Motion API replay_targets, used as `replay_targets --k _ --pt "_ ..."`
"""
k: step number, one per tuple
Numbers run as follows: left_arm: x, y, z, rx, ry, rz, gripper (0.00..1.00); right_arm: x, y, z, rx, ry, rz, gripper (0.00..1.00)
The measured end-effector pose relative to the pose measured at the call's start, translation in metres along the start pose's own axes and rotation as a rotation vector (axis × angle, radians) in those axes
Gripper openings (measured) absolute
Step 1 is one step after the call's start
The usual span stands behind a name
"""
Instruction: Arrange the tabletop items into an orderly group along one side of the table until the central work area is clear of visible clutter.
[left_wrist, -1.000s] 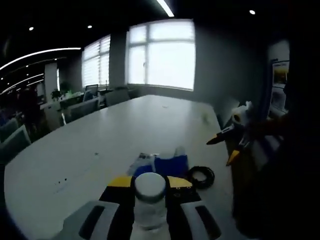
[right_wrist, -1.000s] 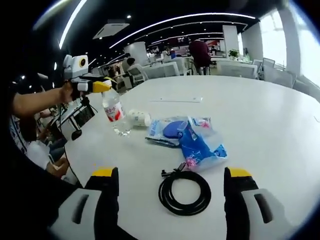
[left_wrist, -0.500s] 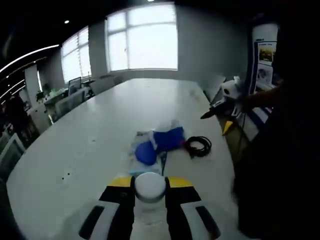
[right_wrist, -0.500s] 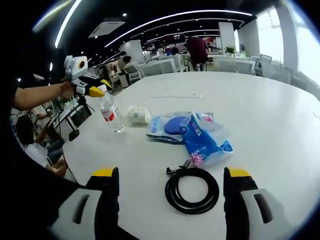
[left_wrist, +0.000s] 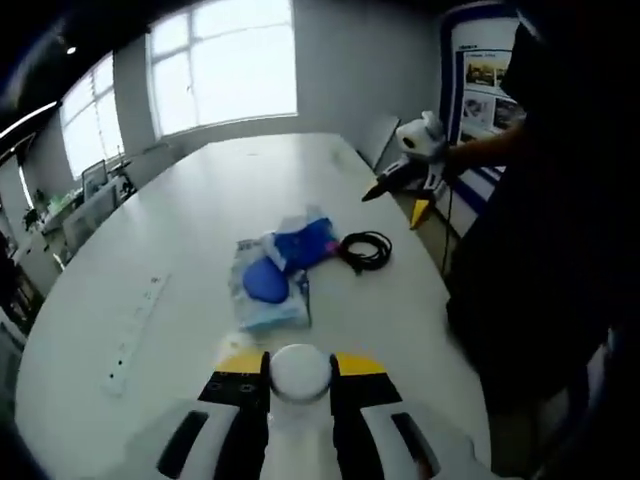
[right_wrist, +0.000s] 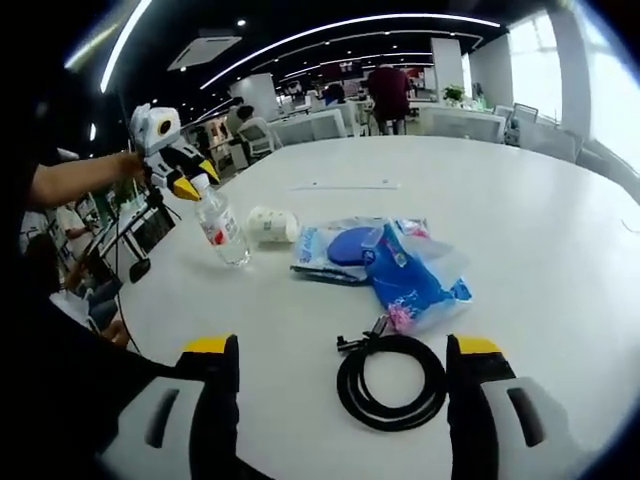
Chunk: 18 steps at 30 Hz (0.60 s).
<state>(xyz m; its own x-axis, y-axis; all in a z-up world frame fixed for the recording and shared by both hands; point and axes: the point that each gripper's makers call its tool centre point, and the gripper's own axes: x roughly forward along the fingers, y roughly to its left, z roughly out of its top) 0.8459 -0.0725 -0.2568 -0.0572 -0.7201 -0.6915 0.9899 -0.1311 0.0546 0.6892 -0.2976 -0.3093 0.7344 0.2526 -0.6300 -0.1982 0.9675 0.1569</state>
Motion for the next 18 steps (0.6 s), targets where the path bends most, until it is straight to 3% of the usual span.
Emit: replay_targets --k 9,18 --pt "-0.002 0.005 -0.008 0.089 0.046 -0.089 0.2 0.003 0.003 -0.004 0.006 0.015 -0.007 0.81" --pt "-0.006 0.007 -0.01 0.109 0.058 -0.108 0.21 0.004 0.001 -0.003 0.016 0.009 -0.014 0.81"
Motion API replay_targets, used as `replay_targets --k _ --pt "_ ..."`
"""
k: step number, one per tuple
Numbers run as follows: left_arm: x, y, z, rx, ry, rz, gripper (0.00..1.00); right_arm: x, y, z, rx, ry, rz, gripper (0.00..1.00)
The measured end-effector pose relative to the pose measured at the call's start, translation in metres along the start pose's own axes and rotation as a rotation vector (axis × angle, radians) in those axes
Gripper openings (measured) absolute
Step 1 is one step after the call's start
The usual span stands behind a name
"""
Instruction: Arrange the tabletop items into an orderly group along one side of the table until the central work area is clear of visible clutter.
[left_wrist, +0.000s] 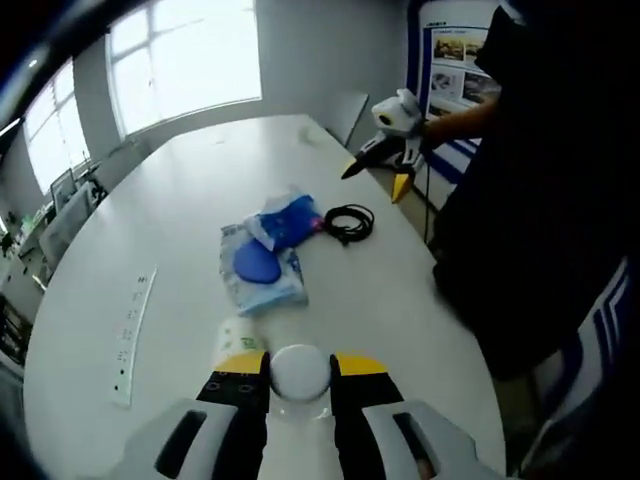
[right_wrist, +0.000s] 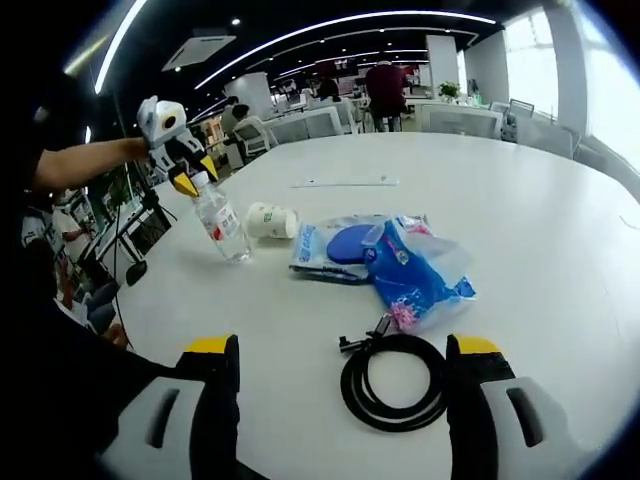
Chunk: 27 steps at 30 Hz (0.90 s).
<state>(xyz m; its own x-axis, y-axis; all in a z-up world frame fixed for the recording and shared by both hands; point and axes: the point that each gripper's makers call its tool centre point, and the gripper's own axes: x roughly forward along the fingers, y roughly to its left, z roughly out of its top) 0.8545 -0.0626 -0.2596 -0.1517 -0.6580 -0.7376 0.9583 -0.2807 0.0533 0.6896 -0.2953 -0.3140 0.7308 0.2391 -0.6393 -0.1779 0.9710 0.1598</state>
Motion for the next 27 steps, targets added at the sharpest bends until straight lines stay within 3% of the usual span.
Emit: replay_targets --k 8,11,14,18,19,23,24,27 --pt "0.002 0.0 0.003 0.0 0.003 -0.01 0.22 0.0 -0.001 0.001 -0.003 -0.004 0.005 0.81" --pt "-0.002 0.0 0.015 -0.107 -0.057 -0.001 0.24 -0.001 -0.003 0.002 -0.006 -0.008 0.004 0.81" --pt "-0.01 0.004 0.027 -0.172 -0.124 0.014 0.33 -0.001 -0.004 0.003 -0.009 -0.013 0.008 0.81" --pt "-0.016 0.004 0.029 -0.205 -0.13 0.042 0.33 -0.001 -0.006 0.005 -0.015 -0.02 0.014 0.83" --pt "-0.017 0.003 0.029 -0.271 -0.146 0.047 0.34 -0.001 -0.007 0.006 -0.018 -0.021 0.017 0.83" --pt "-0.022 0.005 0.024 -0.344 -0.161 0.108 0.49 -0.001 -0.009 0.012 -0.027 -0.035 0.021 0.94" --pt "-0.025 0.003 0.024 -0.381 -0.175 0.126 0.52 -0.001 -0.01 0.013 -0.063 -0.033 0.026 0.97" --pt "-0.032 -0.001 0.028 -0.4 -0.209 0.16 0.58 -0.001 -0.014 0.015 -0.115 -0.025 0.019 0.98"
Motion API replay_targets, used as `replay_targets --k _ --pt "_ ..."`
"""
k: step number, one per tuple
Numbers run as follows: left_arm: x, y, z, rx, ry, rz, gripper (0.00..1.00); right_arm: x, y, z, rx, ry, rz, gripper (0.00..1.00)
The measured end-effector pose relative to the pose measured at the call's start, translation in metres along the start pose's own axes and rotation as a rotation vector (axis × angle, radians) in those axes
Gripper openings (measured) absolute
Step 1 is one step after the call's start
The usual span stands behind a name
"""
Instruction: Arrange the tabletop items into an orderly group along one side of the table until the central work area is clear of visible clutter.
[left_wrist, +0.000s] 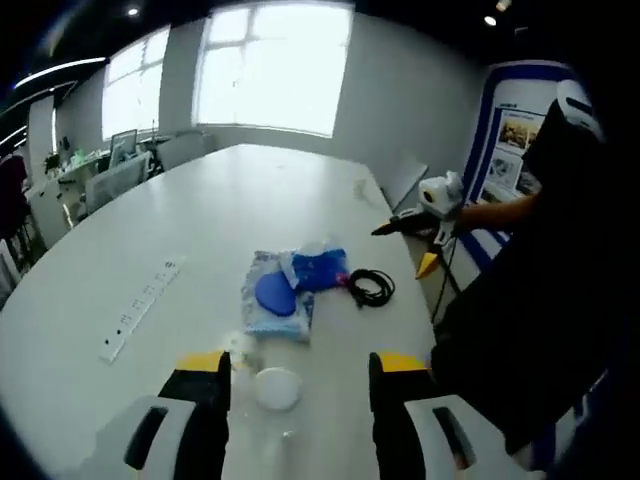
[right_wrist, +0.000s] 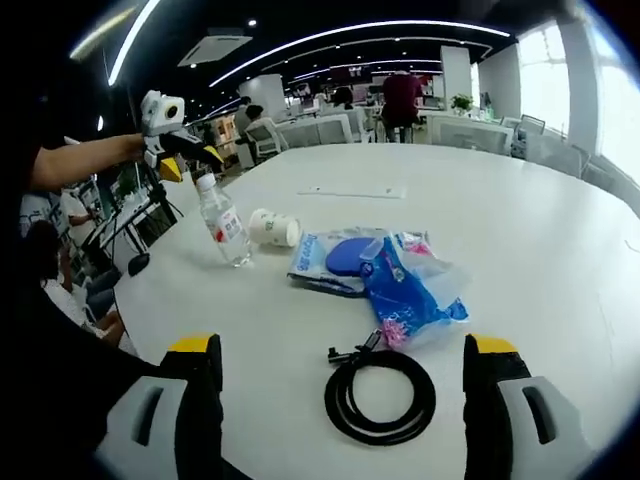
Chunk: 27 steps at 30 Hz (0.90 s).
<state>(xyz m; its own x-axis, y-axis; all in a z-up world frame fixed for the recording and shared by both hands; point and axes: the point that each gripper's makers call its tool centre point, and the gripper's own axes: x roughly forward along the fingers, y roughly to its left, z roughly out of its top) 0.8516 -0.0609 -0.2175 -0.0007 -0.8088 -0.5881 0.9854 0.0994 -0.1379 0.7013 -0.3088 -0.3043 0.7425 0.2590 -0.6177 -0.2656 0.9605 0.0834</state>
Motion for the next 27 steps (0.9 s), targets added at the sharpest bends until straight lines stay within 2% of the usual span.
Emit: replay_targets --k 1,3,6,9,12,14,15,18,20,23,27 --pt "-0.003 0.001 0.002 -0.019 -0.023 0.036 0.59 0.0 -0.001 0.001 -0.002 -0.004 -0.001 0.99" --pt "-0.008 -0.003 0.006 -0.047 -0.065 0.059 0.65 0.0 -0.001 0.004 0.003 -0.013 0.008 0.99" --pt "-0.012 -0.009 0.0 -0.11 -0.057 0.083 0.73 0.002 -0.004 0.006 0.002 -0.018 0.012 0.99" --pt "-0.017 -0.01 -0.007 -0.128 -0.068 0.171 0.73 0.002 -0.007 0.008 0.005 -0.021 0.018 0.99" --pt "-0.022 -0.01 -0.015 -0.187 -0.094 0.261 0.77 0.0 -0.011 0.011 0.007 -0.028 0.024 0.99" --pt "-0.026 -0.01 -0.025 -0.192 -0.052 0.318 0.81 0.0 -0.016 0.013 0.012 -0.035 0.022 0.99" --pt "-0.029 -0.009 -0.026 -0.164 -0.065 0.367 0.81 -0.001 -0.018 0.015 0.017 -0.04 0.021 0.99" --pt "-0.027 -0.025 -0.036 -0.207 -0.058 0.383 0.88 -0.003 -0.023 0.019 0.011 -0.059 0.019 1.0" --pt "-0.026 -0.034 -0.04 -0.266 -0.086 0.408 0.92 -0.004 -0.025 0.022 -0.003 -0.07 0.016 1.0" --pt "-0.027 -0.049 -0.041 -0.294 -0.14 0.438 0.93 -0.004 -0.025 0.023 -0.013 -0.07 0.033 1.0" --pt "-0.027 -0.068 -0.049 -0.316 -0.148 0.508 0.96 -0.006 -0.025 0.027 -0.018 -0.079 0.04 1.0"
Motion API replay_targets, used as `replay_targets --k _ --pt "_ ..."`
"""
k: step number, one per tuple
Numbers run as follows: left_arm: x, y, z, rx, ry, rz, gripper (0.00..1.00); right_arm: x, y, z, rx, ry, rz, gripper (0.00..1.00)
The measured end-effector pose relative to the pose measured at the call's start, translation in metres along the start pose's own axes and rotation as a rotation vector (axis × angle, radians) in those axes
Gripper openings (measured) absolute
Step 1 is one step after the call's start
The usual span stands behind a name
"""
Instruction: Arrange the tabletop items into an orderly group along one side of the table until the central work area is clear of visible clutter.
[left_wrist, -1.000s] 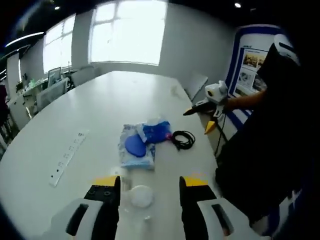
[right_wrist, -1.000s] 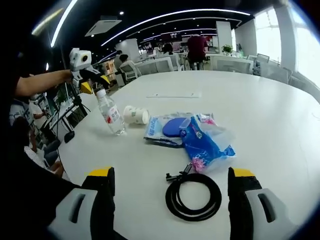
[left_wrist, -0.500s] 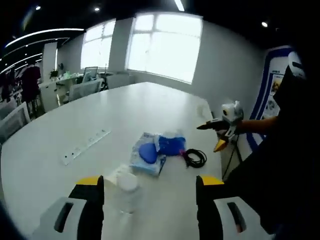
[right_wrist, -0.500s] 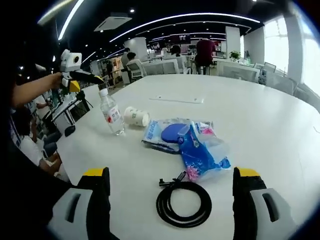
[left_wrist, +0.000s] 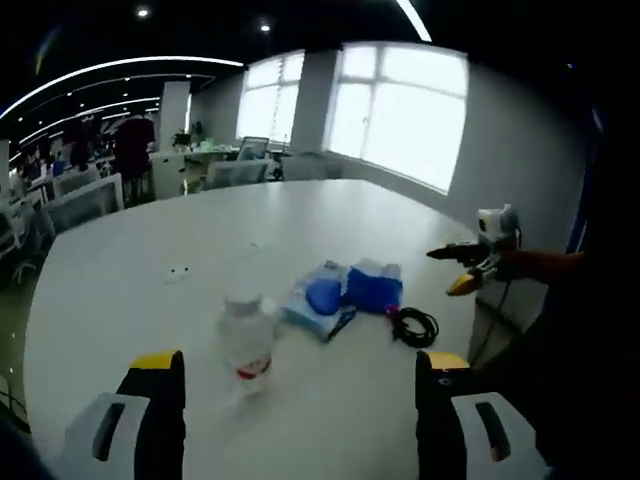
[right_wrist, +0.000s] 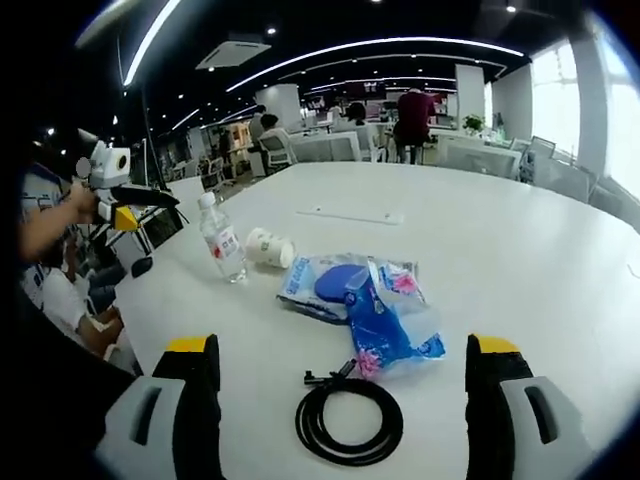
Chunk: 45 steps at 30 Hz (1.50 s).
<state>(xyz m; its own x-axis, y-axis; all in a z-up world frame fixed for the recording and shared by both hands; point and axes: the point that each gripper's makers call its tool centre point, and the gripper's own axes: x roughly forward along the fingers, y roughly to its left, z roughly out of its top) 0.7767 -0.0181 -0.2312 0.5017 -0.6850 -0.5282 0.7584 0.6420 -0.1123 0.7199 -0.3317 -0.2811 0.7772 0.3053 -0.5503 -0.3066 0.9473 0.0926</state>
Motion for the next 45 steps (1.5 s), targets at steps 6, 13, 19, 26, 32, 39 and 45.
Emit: replay_targets --k 6,13,19,26,32,39,45 --pt "-0.007 -0.021 -0.016 -0.062 -0.019 0.054 0.97 -0.001 -0.001 0.003 0.002 -0.01 0.011 1.0" --pt "-0.01 -0.027 -0.022 -0.084 -0.021 0.127 0.99 -0.003 -0.002 0.002 0.019 -0.015 0.002 1.0" --pt "-0.01 -0.033 -0.025 -0.088 -0.036 0.165 0.99 -0.004 -0.006 -0.001 0.018 -0.015 -0.04 1.0" --pt "-0.007 -0.038 -0.027 -0.043 -0.022 0.161 1.0 -0.003 -0.003 -0.003 0.003 -0.006 -0.039 1.0" --pt "-0.006 -0.038 -0.031 -0.072 -0.034 0.161 1.0 -0.001 0.0 0.006 -0.002 -0.01 -0.036 0.99" --pt "-0.008 -0.038 -0.036 -0.076 -0.05 0.152 1.0 0.009 0.003 0.021 -0.018 0.001 -0.048 0.93" --pt "-0.01 -0.041 -0.041 -0.09 -0.053 0.153 0.99 0.025 0.019 0.034 -0.107 0.023 0.01 0.9"
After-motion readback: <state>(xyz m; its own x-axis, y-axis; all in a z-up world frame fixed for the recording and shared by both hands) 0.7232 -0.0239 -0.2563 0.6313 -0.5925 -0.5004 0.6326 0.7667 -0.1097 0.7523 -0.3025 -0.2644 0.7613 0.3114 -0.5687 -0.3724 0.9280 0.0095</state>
